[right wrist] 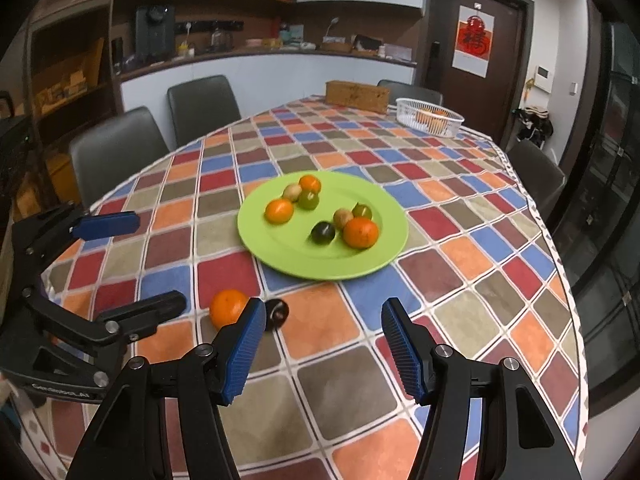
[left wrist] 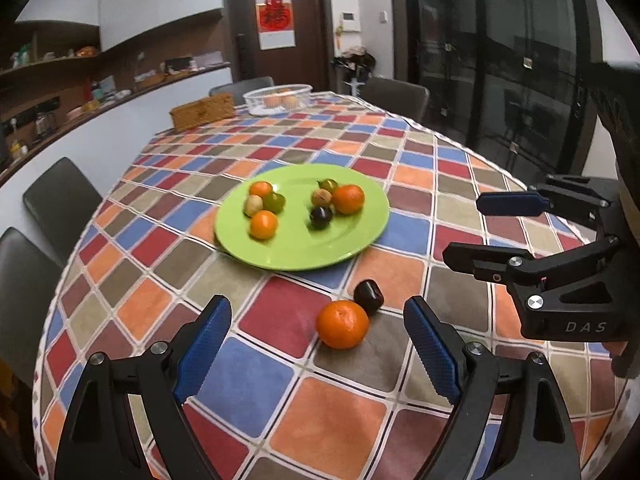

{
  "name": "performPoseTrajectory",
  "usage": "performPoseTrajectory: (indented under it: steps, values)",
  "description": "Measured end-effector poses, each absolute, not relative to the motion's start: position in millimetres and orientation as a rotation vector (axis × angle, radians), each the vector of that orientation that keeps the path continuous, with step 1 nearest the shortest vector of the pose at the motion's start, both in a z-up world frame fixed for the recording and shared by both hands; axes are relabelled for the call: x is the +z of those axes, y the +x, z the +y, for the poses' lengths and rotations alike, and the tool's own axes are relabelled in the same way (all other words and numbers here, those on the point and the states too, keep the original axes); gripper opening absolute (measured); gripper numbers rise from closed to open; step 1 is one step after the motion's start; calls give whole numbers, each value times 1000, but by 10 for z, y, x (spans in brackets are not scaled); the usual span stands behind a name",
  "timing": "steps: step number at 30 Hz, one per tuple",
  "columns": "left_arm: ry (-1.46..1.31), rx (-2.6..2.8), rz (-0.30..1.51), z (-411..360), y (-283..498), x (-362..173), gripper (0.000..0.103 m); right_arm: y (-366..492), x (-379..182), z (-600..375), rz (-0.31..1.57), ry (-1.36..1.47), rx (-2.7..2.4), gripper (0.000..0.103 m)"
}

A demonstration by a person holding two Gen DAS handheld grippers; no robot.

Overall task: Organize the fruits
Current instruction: 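Withdraw both open tools from the plate toward the last orange and plum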

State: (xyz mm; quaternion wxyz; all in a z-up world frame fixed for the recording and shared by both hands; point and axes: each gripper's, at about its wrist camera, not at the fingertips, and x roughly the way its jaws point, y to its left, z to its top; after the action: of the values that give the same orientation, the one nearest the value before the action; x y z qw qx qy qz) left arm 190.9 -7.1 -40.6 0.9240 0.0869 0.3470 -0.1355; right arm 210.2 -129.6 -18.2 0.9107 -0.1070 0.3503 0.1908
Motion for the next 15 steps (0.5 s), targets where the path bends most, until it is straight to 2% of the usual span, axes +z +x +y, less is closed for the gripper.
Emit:
performPoseTrajectory:
  steps: [5,15]
  values:
    - [191,-309,758,-132,2010,-583,87,2178,-313,-1320,764,-220,387,61]
    - [158,-351,850,-135,2242,-884,67,2341,-590,-1298,849,-203,391,61]
